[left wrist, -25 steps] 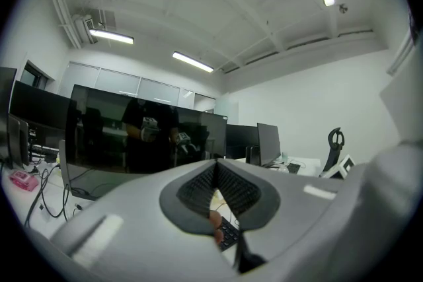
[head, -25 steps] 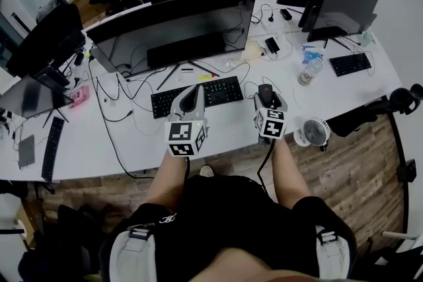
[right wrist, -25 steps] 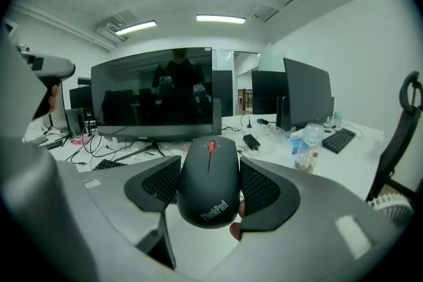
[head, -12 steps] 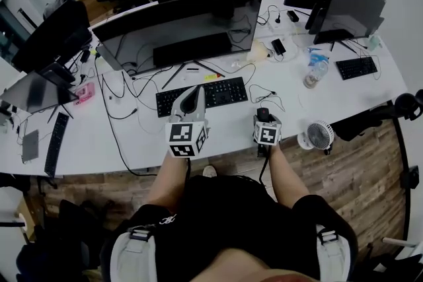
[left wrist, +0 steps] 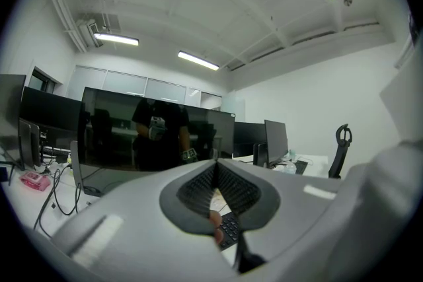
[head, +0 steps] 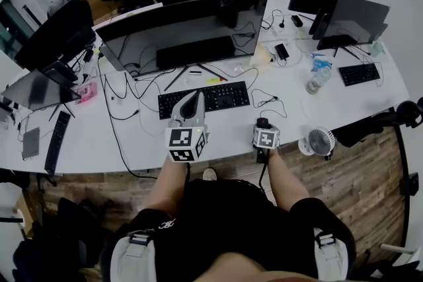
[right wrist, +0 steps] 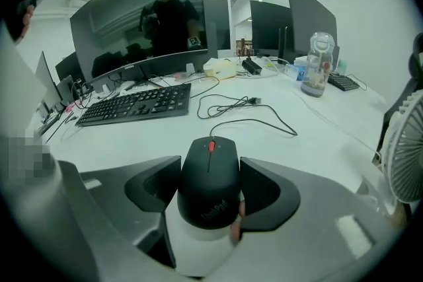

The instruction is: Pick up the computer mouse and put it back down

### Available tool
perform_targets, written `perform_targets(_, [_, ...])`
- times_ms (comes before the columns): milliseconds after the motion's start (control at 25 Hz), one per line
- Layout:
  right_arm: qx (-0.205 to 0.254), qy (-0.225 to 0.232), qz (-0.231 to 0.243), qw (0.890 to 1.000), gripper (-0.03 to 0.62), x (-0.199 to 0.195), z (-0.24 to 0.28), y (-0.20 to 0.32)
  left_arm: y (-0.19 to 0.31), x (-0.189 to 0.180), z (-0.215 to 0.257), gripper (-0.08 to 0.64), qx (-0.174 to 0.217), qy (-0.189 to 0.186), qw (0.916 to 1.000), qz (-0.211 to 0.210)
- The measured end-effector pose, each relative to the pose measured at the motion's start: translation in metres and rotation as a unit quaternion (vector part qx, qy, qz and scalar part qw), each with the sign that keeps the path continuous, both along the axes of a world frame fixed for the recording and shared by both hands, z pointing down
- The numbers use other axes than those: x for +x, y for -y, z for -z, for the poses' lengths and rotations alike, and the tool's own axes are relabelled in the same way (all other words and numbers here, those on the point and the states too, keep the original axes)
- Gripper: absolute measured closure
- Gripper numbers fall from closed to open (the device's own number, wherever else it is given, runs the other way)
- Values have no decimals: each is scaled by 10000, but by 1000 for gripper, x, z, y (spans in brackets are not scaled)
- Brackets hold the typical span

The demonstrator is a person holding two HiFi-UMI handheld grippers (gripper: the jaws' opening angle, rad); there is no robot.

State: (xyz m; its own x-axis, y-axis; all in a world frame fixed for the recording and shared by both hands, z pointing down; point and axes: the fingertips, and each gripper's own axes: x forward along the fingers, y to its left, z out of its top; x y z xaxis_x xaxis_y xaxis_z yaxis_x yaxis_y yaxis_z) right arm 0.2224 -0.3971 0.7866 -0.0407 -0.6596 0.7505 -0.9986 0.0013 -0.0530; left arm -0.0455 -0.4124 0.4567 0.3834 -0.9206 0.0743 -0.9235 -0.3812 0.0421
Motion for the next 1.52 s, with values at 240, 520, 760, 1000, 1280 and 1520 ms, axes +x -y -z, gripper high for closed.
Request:
perform_targets(240, [-12, -123, 119, 9999, 308, -3, 3, 10, -1, -3, -3, 512, -25, 12, 10000, 34])
perform_targets(520, [814, 44, 248, 9964, 307, -8, 45, 20, 2, 0, -3, 511, -27, -72, 10000, 2])
perform_targets(760, [2494, 247, 232, 9678, 422, -7, 167, 37, 3, 14, -1, 511, -1, -135, 9998, -140])
perform_targets(1000, [4009, 164, 41, 9160, 588, -1, 304, 30, 5, 27, 1, 511, 20, -163, 9994, -305])
perform_targets(1280, [4767, 98, -89, 8790, 588, 7, 383, 15, 8, 40, 1, 512, 28, -168, 9987, -471])
perform_targets(1520, [4733, 32, -106, 8808, 588, 9, 382, 12, 9, 48, 1, 511, 28, -150, 9983, -568])
